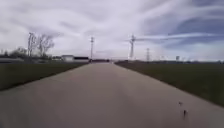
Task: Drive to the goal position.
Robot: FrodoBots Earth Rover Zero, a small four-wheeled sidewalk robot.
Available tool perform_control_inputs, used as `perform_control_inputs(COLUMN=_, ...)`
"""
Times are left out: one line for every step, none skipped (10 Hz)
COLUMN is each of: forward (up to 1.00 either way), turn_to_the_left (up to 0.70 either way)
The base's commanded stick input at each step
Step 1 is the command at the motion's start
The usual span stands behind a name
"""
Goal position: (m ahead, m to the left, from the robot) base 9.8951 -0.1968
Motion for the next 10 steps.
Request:
perform_control_inputs(forward=1.00, turn_to_the_left=0.00)
perform_control_inputs(forward=1.00, turn_to_the_left=0.00)
perform_control_inputs(forward=1.00, turn_to_the_left=0.00)
perform_control_inputs(forward=1.00, turn_to_the_left=0.00)
perform_control_inputs(forward=1.00, turn_to_the_left=0.00)
perform_control_inputs(forward=1.00, turn_to_the_left=0.00)
perform_control_inputs(forward=1.00, turn_to_the_left=0.00)
perform_control_inputs(forward=1.00, turn_to_the_left=0.00)
perform_control_inputs(forward=1.00, turn_to_the_left=0.00)
perform_control_inputs(forward=1.00, turn_to_the_left=0.00)
